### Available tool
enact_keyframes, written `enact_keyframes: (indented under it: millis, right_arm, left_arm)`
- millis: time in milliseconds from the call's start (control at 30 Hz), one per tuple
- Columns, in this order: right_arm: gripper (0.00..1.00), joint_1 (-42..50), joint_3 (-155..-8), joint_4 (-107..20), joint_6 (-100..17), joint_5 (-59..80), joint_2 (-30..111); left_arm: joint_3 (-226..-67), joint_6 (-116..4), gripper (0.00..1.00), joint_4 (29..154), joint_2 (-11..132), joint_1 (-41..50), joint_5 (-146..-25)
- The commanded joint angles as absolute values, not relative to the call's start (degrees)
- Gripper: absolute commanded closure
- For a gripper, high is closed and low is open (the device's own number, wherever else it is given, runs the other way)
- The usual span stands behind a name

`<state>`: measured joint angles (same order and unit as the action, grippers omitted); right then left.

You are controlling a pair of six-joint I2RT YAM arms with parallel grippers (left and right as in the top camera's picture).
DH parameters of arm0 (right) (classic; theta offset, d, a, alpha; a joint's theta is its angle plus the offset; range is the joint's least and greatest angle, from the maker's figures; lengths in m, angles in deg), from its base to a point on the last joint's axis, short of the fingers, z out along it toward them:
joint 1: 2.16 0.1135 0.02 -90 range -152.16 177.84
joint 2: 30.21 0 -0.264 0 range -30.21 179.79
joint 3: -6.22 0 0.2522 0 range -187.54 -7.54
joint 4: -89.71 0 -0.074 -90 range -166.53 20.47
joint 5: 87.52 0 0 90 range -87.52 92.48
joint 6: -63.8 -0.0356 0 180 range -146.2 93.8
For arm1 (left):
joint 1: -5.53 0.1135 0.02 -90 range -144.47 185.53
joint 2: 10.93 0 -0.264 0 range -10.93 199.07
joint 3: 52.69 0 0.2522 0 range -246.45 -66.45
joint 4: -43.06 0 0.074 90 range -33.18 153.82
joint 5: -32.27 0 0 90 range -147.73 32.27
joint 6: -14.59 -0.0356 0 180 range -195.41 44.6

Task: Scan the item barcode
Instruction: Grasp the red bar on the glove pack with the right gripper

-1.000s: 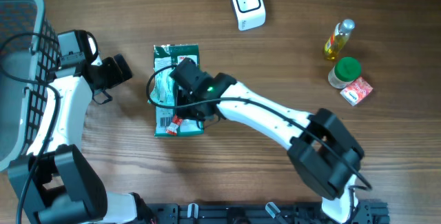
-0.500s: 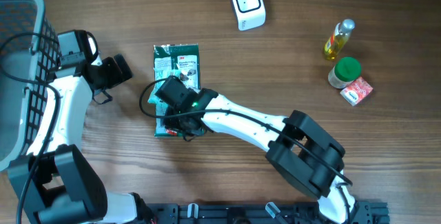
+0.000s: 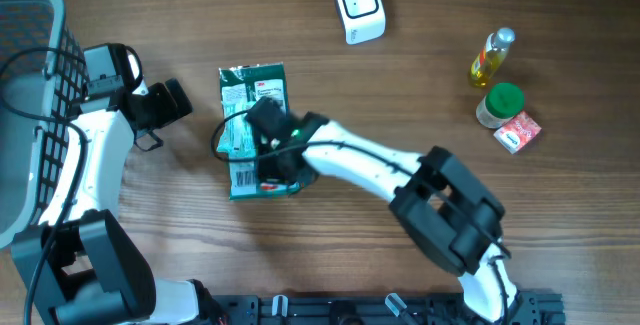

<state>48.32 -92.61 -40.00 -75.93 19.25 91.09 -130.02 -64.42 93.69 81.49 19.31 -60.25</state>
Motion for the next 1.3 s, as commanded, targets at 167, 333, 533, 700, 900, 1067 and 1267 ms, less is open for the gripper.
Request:
enact_keyframes:
  millis: [167, 333, 533, 700, 900, 1067, 1267]
  right_arm:
    - [0.96, 39.2, -92.3, -24.2, -15.1, 26.6, 85.8]
    - [0.96, 46.1, -92.3, -24.6, -7.9, 12.0, 85.8]
    - [0.82, 49.2, -92.3, -24.7, -7.8, 6.3, 85.8]
    - [0.58, 49.0, -92.4, -25.7, -6.7, 6.3, 85.8]
    - [0.36, 39.3, -94.7, -20.1, -2.3, 20.8, 77.3]
    - [0.43, 30.1, -87.9, -20.8, -4.3, 30.9, 79.2]
    - [0.46, 33.2, -76.5, -35.0, -11.4, 32.1, 80.8]
  left_arm:
    - [-130.0, -65.1, 0.00, 93.7, 81.7, 19.5, -60.7]
    - [-130.0, -65.1, 0.00, 93.6, 81.7, 19.5, -60.7]
    - [-130.0, -65.1, 0.00, 93.7, 81.7, 19.5, -60.7]
    - [-130.0, -65.1, 0.00, 93.6, 81.7, 19.5, -60.7]
    - [-130.0, -65.1, 0.00, 93.7, 81.7, 19.5, -60.7]
    - [-130.0, -65.1, 0.00, 93.7, 81.7, 19.5, -60.7]
    - [-130.0, -65.1, 0.00, 93.7, 81.7, 19.5, -60.7]
